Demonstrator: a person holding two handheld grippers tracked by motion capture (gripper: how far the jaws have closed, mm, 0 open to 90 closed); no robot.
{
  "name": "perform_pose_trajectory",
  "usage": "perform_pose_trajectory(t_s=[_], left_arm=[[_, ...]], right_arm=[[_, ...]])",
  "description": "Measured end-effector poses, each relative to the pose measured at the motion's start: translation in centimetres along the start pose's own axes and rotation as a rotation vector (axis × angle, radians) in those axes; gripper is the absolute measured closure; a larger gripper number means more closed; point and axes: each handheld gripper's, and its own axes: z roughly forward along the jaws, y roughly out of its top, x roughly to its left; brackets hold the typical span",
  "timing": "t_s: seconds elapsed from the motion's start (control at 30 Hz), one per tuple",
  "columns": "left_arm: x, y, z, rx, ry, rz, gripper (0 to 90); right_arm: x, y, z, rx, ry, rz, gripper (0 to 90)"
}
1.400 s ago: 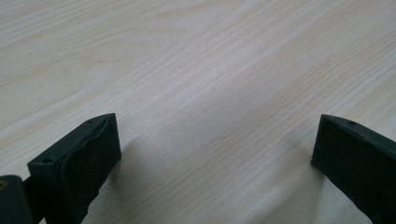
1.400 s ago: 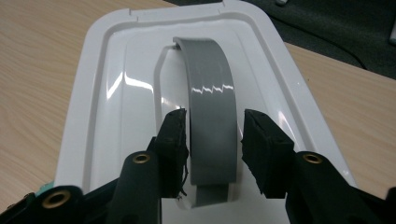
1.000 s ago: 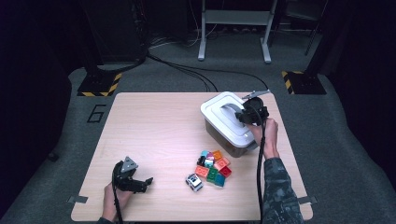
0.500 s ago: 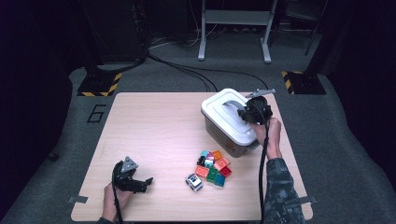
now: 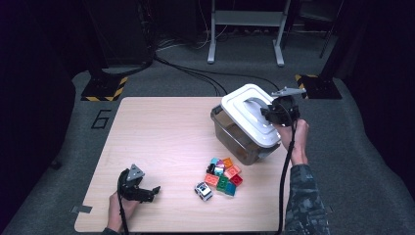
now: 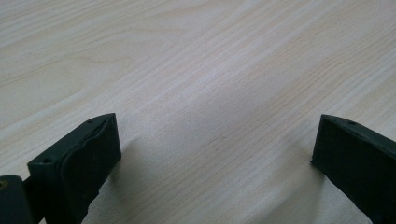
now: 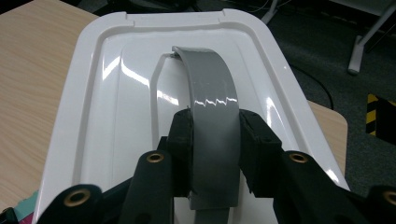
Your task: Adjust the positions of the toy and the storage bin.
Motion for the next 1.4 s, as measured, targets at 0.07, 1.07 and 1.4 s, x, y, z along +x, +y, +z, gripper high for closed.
perform_pose_trajectory(t_s=[0.07, 1.07, 1.4], left_arm=[[0.0, 0.0, 0.0, 0.003, -0.003, 0.000, 0.8], [0.0, 0.0, 0.0, 0.005, -0.004, -0.003, 0.8], [0.0, 0.0, -0.1, 0.005, -0.004, -0.003, 0.9]], right_arm=[[-0.5, -0.1, -0.2, -0.004, -0.010, 0.012, 67.7], [-9.9, -2.4, -2.5, -0.017, -0.192, 0.133, 67.7], [-11.0, -4.2, -1.7, -0.004, -0.278, 0.178, 67.7]])
